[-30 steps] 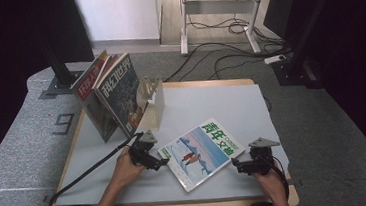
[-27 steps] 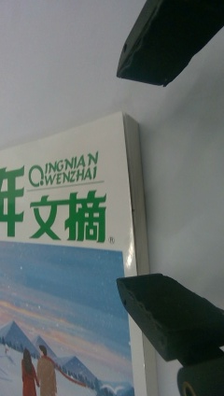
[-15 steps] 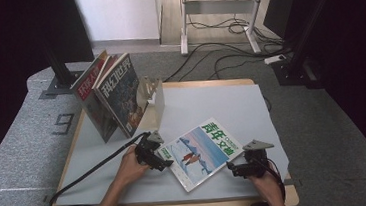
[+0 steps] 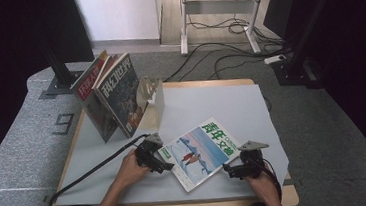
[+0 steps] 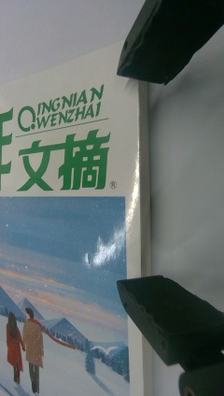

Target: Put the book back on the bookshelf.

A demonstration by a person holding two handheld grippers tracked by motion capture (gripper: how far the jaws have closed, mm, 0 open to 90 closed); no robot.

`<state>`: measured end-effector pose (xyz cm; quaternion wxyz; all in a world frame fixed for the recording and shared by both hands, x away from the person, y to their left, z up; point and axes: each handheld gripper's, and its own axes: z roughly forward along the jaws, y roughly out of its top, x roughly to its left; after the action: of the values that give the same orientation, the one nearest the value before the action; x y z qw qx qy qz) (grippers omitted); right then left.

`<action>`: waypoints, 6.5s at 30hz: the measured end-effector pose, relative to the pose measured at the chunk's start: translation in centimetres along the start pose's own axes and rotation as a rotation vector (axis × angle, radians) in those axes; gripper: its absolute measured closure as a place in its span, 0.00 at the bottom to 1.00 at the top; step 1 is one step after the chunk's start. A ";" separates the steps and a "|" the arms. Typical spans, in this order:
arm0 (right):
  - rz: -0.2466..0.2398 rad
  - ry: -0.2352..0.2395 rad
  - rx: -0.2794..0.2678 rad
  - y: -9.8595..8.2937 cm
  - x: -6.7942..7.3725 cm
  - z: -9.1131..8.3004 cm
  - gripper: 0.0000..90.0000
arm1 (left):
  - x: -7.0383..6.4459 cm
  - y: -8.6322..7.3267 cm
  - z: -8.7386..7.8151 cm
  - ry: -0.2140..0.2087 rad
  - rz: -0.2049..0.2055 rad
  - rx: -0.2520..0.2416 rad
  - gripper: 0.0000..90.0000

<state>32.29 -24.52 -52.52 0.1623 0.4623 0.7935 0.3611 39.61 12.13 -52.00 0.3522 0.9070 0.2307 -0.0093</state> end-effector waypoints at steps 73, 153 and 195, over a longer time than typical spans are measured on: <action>0.050 -0.025 -0.044 2.3 -0.9 2.8 0.00 | -4.6 -2.1 -0.6 0.006 0.060 0.034 0.02; 0.047 0.013 -0.052 7.8 -2.1 8.5 0.00 | -9.5 -0.8 1.8 -0.163 0.157 0.044 0.00; 0.045 0.098 0.007 5.9 -2.9 6.2 0.04 | -3.0 -3.1 -0.6 0.199 0.039 -0.026 0.00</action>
<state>41.05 -22.50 -52.71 0.1135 0.4625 0.7909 0.3842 35.57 13.28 -53.03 0.3391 0.9031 0.2472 0.0908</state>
